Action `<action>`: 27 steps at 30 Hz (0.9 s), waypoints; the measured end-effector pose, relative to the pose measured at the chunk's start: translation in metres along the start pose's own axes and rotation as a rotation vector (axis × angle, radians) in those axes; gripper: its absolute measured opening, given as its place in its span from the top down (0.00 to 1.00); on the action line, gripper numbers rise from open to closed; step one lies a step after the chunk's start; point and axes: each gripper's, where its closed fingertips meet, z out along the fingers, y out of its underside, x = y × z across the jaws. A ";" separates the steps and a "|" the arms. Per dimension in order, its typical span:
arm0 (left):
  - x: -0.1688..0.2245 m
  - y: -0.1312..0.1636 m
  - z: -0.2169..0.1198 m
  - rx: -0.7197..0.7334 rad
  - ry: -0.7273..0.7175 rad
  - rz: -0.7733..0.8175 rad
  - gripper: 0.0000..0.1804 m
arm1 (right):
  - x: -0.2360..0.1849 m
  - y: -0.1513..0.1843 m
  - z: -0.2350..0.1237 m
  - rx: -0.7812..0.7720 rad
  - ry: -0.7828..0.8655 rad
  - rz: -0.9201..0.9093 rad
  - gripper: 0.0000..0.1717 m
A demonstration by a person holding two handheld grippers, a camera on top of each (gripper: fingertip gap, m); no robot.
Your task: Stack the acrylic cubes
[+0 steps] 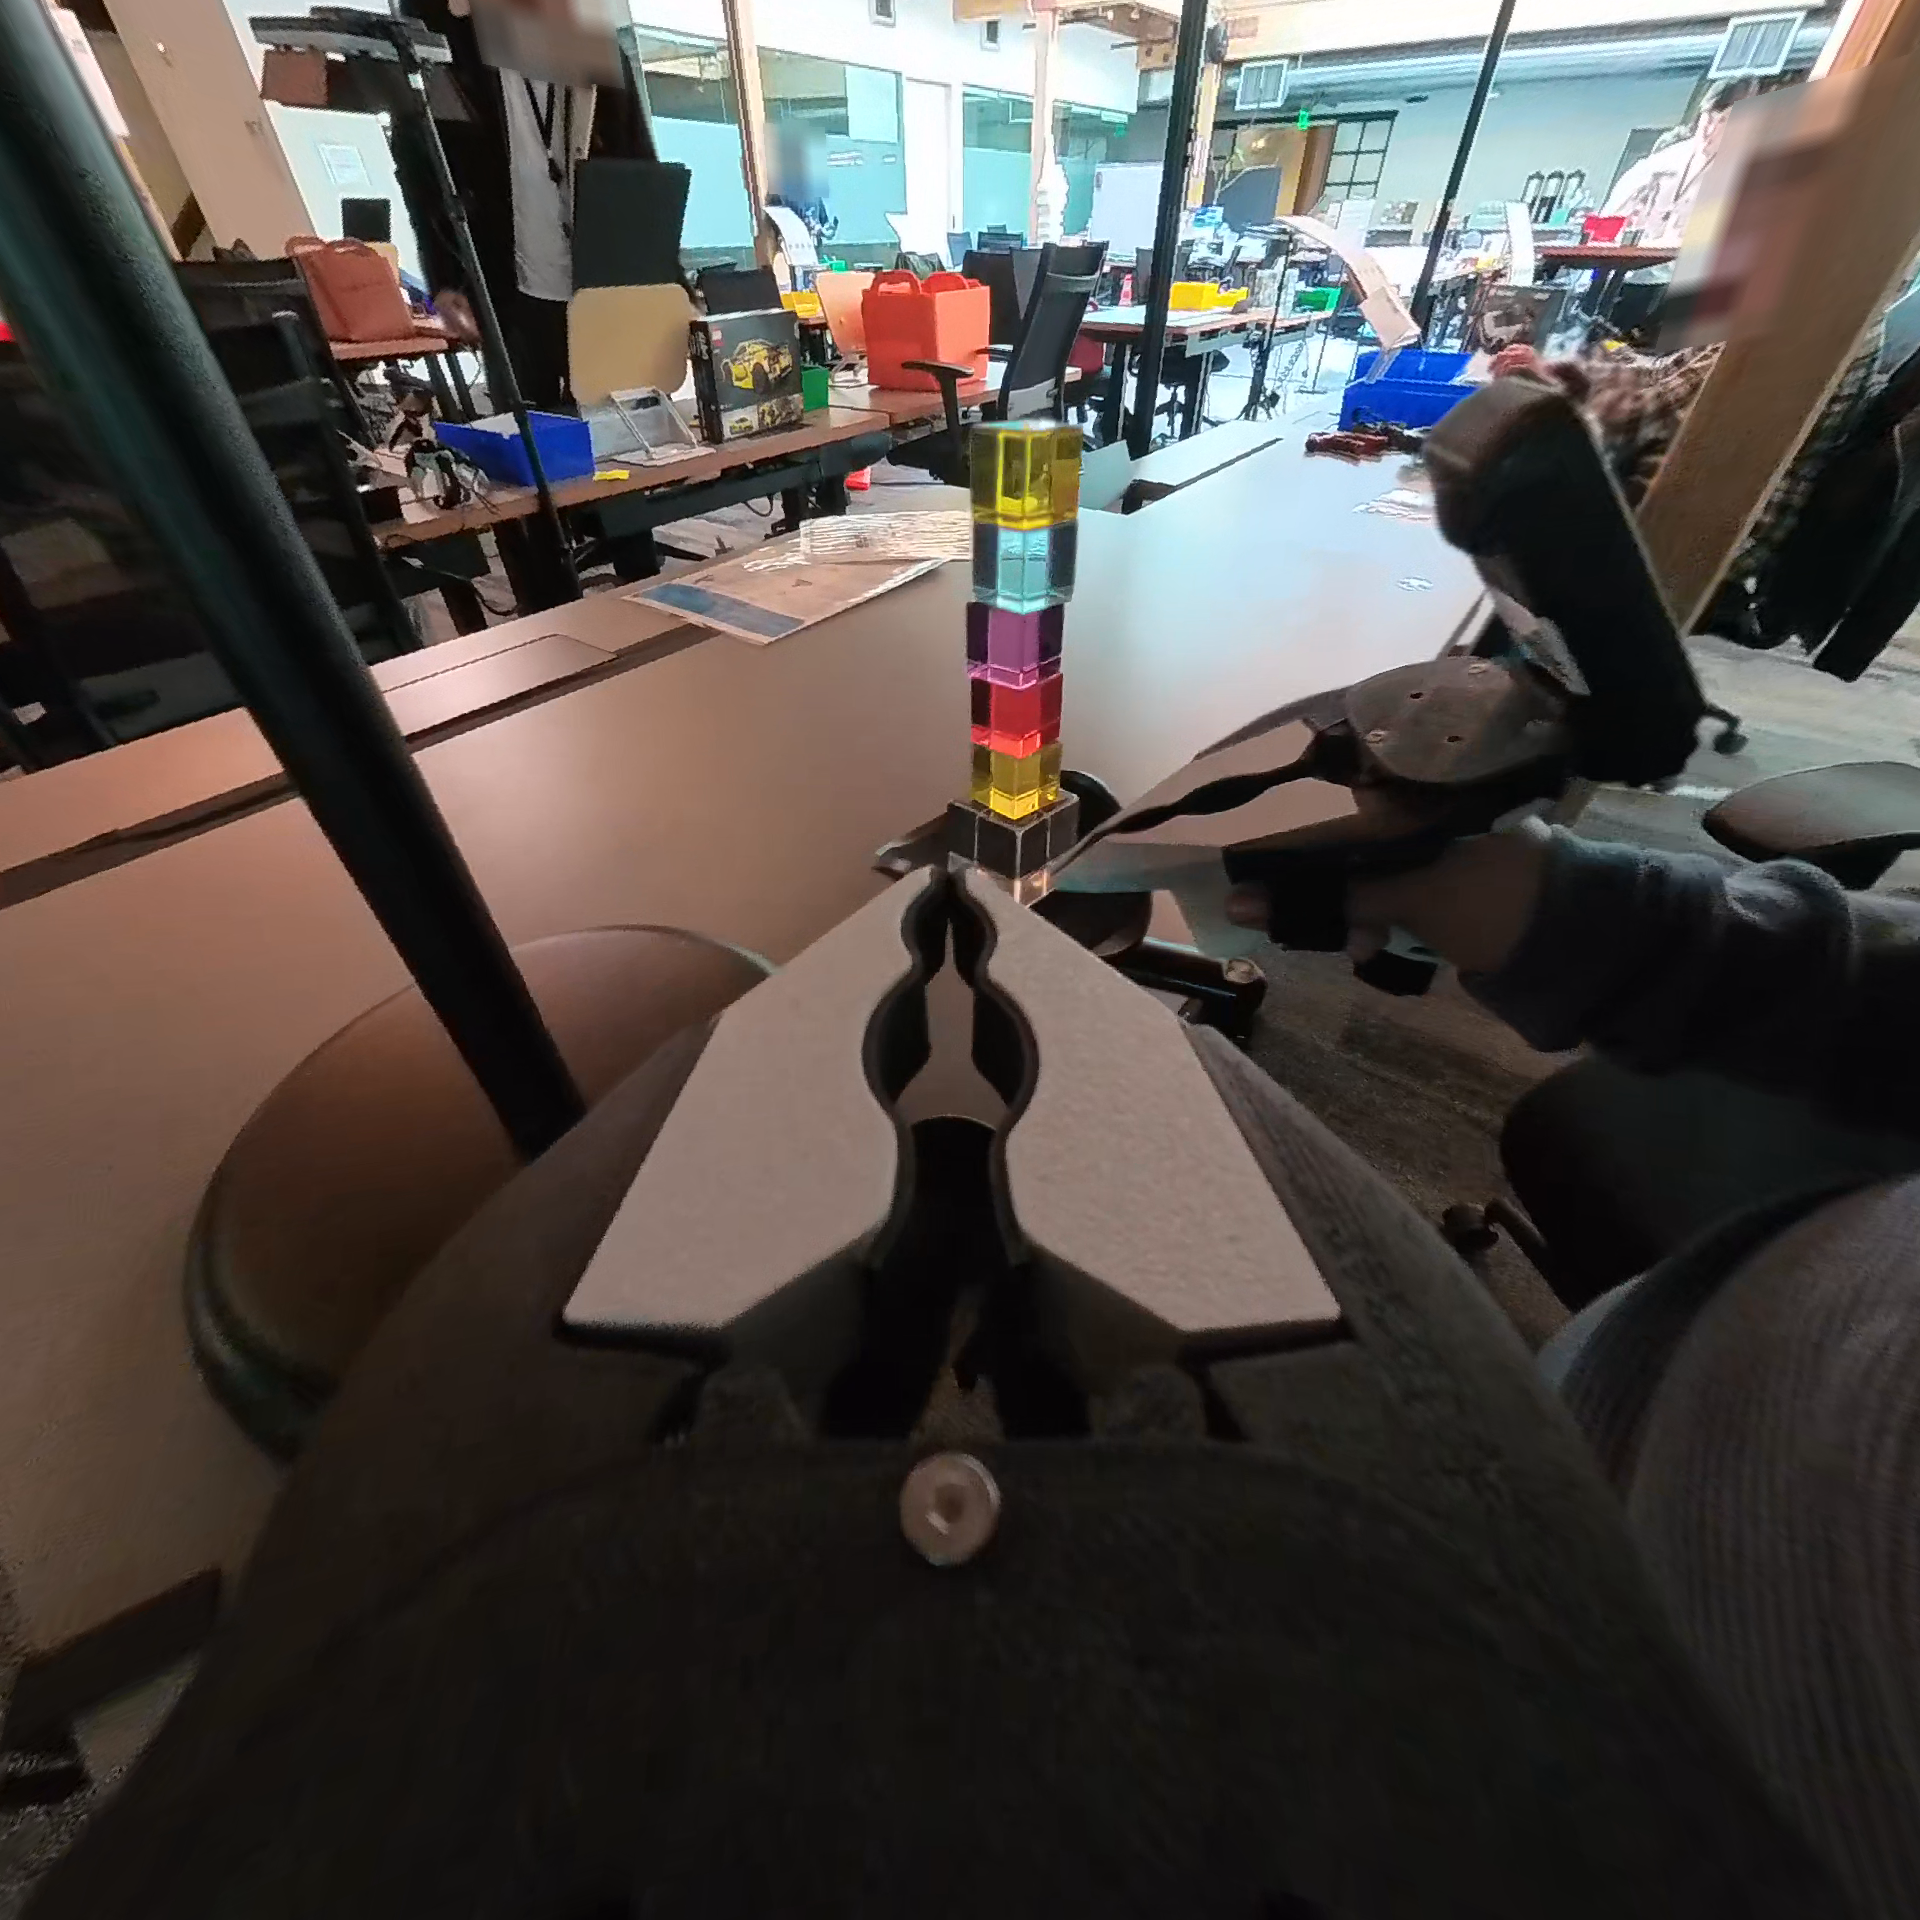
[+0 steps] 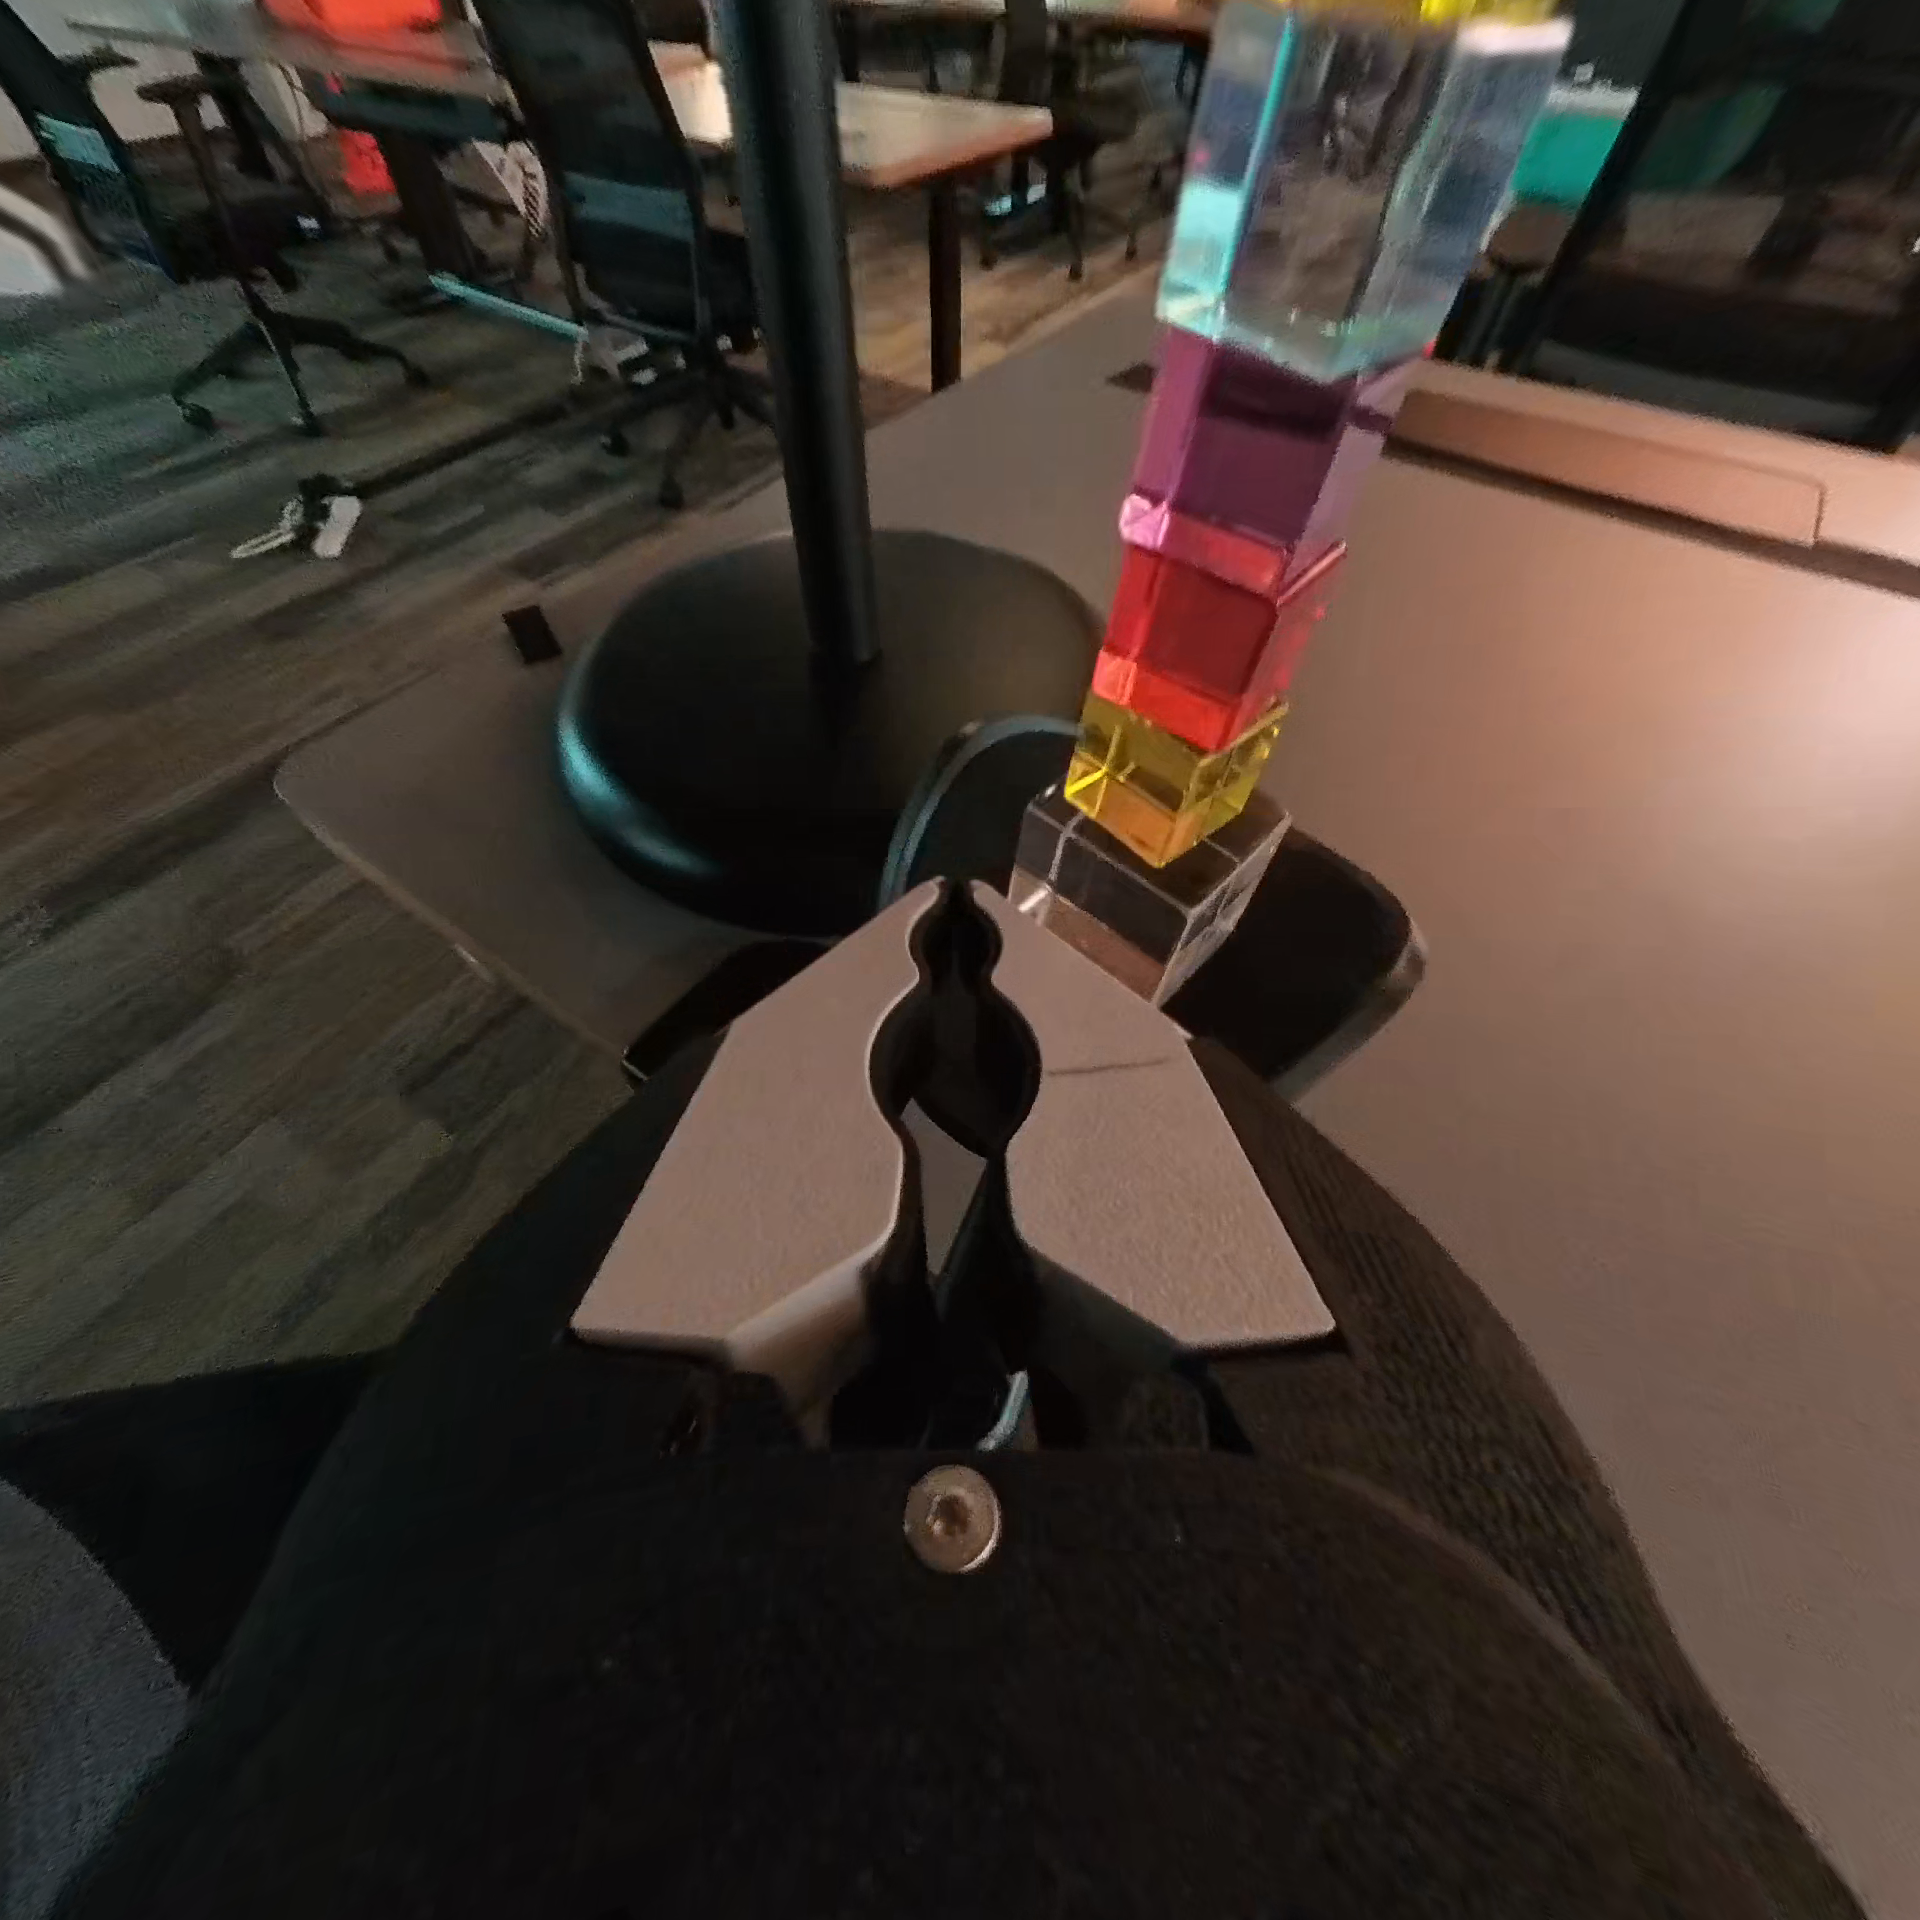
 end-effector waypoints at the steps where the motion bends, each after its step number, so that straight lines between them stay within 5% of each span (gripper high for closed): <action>1: 0.000 0.001 -0.001 -0.002 -0.001 -0.003 1.00 | 0.001 0.003 0.002 -0.022 -0.001 0.020 1.00; 27: 0.000 0.008 0.002 -0.014 0.007 -0.021 1.00 | 0.034 0.010 0.017 -0.171 0.041 0.070 1.00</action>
